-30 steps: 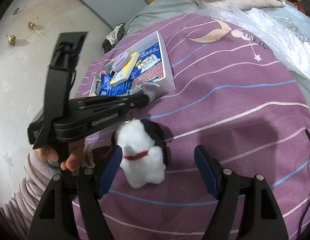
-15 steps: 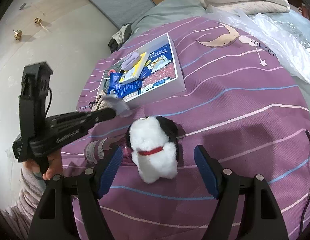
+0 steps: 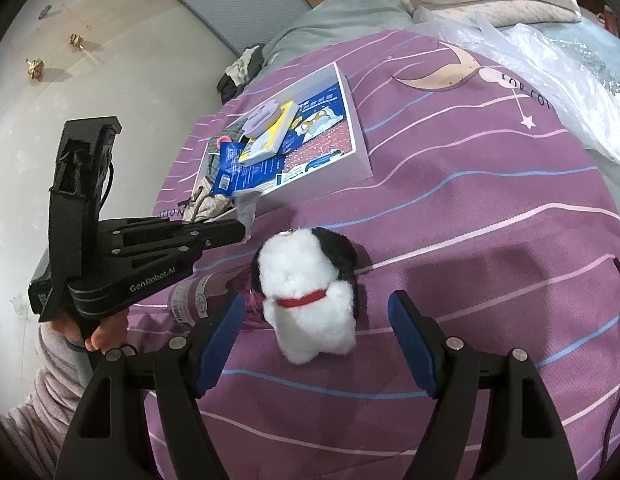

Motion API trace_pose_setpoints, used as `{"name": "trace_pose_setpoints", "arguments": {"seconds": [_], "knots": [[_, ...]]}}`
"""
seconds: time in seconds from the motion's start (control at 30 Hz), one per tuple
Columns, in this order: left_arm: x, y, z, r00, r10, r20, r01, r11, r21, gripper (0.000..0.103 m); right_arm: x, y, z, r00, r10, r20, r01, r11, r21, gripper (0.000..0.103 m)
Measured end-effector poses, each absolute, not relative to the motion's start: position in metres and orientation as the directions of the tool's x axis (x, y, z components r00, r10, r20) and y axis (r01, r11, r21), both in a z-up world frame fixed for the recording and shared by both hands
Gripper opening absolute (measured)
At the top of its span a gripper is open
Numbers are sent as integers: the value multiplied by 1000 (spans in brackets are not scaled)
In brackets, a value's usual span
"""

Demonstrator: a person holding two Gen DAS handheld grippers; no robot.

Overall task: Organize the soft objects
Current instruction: 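Grasp the white-blue packet with the left gripper while the right gripper grasps the plush dog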

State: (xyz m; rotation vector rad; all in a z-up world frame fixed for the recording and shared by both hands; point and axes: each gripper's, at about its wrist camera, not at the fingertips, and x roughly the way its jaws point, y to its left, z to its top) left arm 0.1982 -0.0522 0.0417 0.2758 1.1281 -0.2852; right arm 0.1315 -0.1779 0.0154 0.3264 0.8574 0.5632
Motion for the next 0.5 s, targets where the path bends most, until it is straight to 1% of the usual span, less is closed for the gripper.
{"name": "trace_pose_setpoints", "arguments": {"seconds": [0.07,0.1,0.13,0.17,0.27,0.33,0.5], "knots": [[198,-51,40,395,-73,-916,368,926,85,25,133,-178,14,519,590,-619,-330,806,491,75],[198,-50,41,395,-73,-916,366,927,84,28,133,-179,13,516,592,-619,-328,804,496,75],[197,-47,42,396,-79,-915,363,929,76,35,133,-178,12,514,594,-619,-327,803,498,75],[198,-44,43,396,-91,-914,360,931,64,39,133,-179,12,512,596,-619,-327,801,501,75],[201,-40,45,395,-129,-909,365,931,27,45,134,-179,11,510,598,-619,-328,800,503,75],[205,-42,43,388,-147,-910,402,915,24,47,134,-178,10,508,598,-619,-327,799,504,75],[219,-56,27,343,-131,-930,528,846,76,47,134,-179,10,509,600,-617,-329,799,504,75]]}}
